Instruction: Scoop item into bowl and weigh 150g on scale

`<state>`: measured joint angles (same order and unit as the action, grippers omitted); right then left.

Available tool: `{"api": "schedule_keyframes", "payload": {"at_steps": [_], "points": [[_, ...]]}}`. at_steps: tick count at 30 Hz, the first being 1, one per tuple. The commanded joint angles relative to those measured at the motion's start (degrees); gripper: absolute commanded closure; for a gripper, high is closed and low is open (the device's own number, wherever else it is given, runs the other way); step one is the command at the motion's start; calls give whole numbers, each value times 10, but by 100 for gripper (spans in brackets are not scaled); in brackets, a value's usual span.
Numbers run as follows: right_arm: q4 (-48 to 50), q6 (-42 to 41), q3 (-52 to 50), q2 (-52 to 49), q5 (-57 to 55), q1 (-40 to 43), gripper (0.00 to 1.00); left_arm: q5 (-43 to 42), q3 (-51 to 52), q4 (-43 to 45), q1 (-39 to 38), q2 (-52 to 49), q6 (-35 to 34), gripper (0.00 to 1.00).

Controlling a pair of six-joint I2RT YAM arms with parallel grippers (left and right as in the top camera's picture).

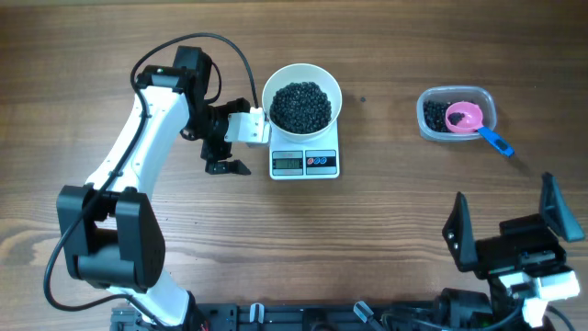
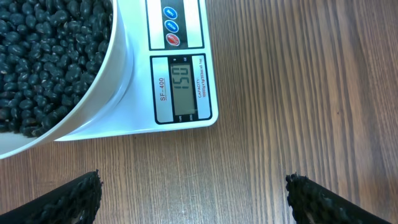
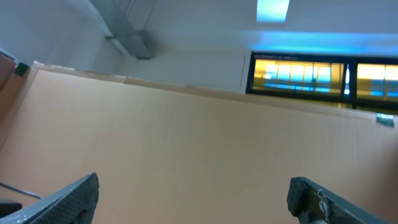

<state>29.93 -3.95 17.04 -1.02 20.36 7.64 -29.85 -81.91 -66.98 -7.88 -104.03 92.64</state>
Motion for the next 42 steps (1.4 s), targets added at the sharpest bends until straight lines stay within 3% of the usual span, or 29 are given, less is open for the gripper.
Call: {"api": "schedule_keyframes", "payload": {"at_steps": [1, 5, 11, 26, 42], "points": [[3, -12, -23, 8, -11, -2, 0, -1, 3, 0, -2, 0, -1, 0], [40, -56, -76, 8, -71, -2, 0, -1, 3, 0, -2, 0, -1, 0], [84, -50, -167, 8, -165, -2, 0, -1, 3, 0, -2, 0, -1, 0], [-287, -21, -167, 8, -174, -2, 0, -1, 3, 0, -2, 0, -1, 0], [-299, -22, -167, 8, -174, -2, 0, -1, 3, 0, -2, 0, -1, 0]]}}
